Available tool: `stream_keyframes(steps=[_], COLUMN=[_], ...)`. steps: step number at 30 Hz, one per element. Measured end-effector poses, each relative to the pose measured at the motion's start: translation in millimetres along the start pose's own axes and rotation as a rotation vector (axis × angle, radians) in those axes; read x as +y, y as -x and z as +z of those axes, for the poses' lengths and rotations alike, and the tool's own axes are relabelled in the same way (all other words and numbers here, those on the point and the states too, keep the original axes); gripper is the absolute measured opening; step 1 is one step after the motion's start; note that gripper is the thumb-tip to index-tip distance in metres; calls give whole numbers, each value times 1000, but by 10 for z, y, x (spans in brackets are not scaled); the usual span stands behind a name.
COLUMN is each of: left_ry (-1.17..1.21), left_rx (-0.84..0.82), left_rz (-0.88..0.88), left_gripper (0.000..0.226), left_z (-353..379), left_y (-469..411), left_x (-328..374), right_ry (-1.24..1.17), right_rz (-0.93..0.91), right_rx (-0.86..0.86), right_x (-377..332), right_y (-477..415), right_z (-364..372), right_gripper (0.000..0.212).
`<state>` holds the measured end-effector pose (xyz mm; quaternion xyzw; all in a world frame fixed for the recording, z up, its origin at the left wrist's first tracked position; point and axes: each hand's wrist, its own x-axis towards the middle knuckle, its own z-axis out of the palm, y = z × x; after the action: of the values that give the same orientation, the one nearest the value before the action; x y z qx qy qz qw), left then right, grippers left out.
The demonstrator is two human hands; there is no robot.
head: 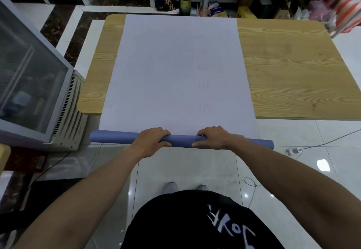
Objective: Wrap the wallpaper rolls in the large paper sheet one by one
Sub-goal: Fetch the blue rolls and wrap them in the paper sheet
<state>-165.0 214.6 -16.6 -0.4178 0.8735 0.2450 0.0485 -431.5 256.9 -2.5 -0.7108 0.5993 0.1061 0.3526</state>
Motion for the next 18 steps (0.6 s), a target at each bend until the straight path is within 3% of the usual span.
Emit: stream_keyframes(steps=[5, 9, 11, 15, 18], left_ry=[84, 160, 94, -4, -43], left_rx=[-42, -121, -77, 20, 9], left_rz=[-35, -75, -49, -10, -7], left_gripper=[28, 45, 57, 38, 30], left_z=[-40, -104, -80, -2, 28], left_y=[-15, -11, 14, 54, 70], left_x=[-28, -7, 26, 47, 17], right_ry=[-23, -108, -146, -130, 7], right_rz=[-46, -66, -47, -7, -37], right_rx=[148, 50, 4, -75, 17], right_x=[36, 61, 57, 25, 7], right_y=[71, 64, 43, 25, 64], right_z=[104, 97, 64, -22, 23], right_gripper=[52, 37, 38, 45, 54])
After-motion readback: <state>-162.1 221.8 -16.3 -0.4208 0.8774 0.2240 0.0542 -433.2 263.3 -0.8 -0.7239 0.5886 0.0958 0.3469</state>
